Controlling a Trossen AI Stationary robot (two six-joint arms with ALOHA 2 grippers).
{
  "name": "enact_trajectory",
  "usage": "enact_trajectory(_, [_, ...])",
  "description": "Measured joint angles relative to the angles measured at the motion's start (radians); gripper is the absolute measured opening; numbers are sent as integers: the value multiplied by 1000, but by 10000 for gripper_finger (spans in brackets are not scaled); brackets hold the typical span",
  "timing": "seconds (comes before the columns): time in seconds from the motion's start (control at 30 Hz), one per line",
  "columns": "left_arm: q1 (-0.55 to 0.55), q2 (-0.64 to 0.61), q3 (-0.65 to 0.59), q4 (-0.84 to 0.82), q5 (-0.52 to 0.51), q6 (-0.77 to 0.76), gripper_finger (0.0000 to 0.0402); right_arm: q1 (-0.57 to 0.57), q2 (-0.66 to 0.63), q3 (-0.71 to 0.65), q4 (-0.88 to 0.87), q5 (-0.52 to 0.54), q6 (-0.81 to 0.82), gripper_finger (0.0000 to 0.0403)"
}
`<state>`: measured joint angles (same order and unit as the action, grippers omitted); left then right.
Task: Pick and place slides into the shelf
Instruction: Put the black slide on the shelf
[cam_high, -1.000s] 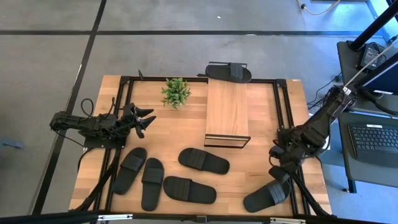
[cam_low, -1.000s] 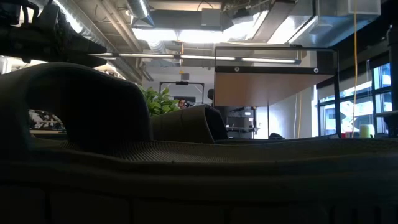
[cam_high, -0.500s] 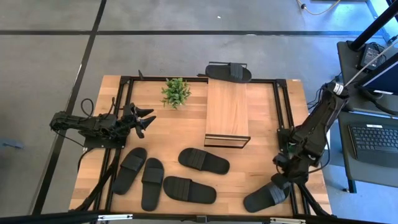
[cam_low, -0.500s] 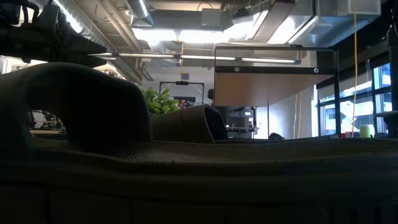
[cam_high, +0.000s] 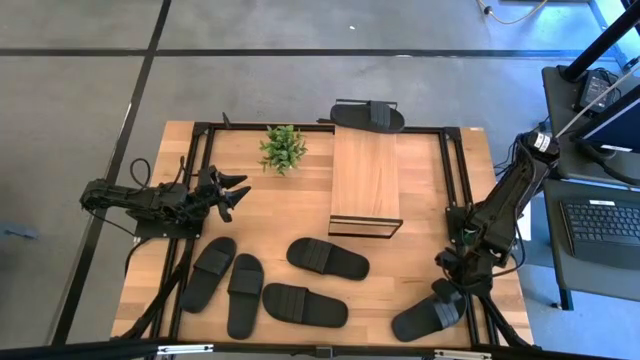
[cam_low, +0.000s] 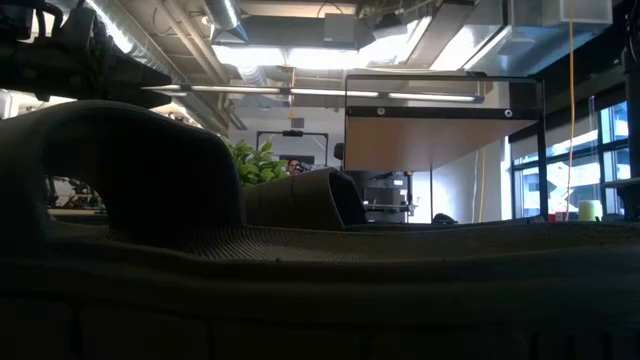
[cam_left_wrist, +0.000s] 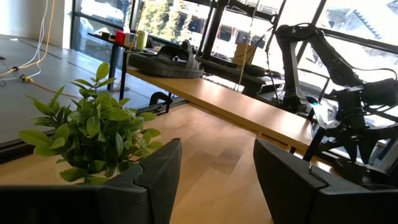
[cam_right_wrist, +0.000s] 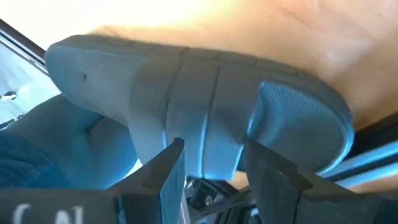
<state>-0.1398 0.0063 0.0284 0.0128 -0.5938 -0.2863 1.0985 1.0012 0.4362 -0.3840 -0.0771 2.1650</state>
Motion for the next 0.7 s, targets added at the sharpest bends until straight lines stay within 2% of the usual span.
enact_trajectory(0.13, [0, 0, 0, 0, 0, 0, 195, 0, 0, 0, -10, -47, 3, 163])
enact_trajectory(0.5, [0, 0, 0, 0, 0, 0, 195, -2, 24, -1, -23, -48, -54, 163])
enact_trajectory(0.7, [0, 0, 0, 0, 0, 0, 195, -26, 44, -2, 37, -42, -88, 163])
